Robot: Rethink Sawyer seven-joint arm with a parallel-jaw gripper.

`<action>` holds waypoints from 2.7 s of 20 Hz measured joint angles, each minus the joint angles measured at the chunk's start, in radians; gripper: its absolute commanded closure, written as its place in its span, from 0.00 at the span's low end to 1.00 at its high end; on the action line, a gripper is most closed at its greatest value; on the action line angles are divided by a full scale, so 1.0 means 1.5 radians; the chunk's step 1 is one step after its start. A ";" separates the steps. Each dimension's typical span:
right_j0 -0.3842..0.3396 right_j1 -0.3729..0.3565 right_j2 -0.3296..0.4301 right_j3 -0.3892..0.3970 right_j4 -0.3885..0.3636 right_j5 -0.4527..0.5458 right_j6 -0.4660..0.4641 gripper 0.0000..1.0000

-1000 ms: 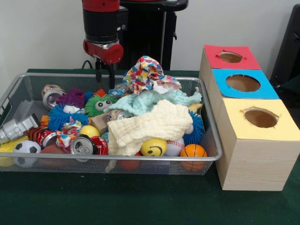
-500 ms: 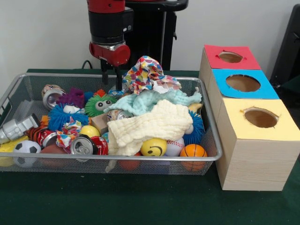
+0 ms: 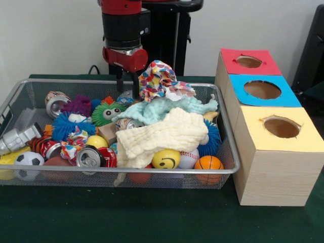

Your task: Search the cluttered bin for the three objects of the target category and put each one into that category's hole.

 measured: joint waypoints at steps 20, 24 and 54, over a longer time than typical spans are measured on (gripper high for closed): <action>0.112 0.052 -0.066 -0.014 0.005 -0.033 0.000 0.00; 0.151 0.059 -0.101 -0.028 0.013 -0.032 0.000 0.00; 0.266 0.106 -0.232 -0.066 0.070 0.022 0.000 0.00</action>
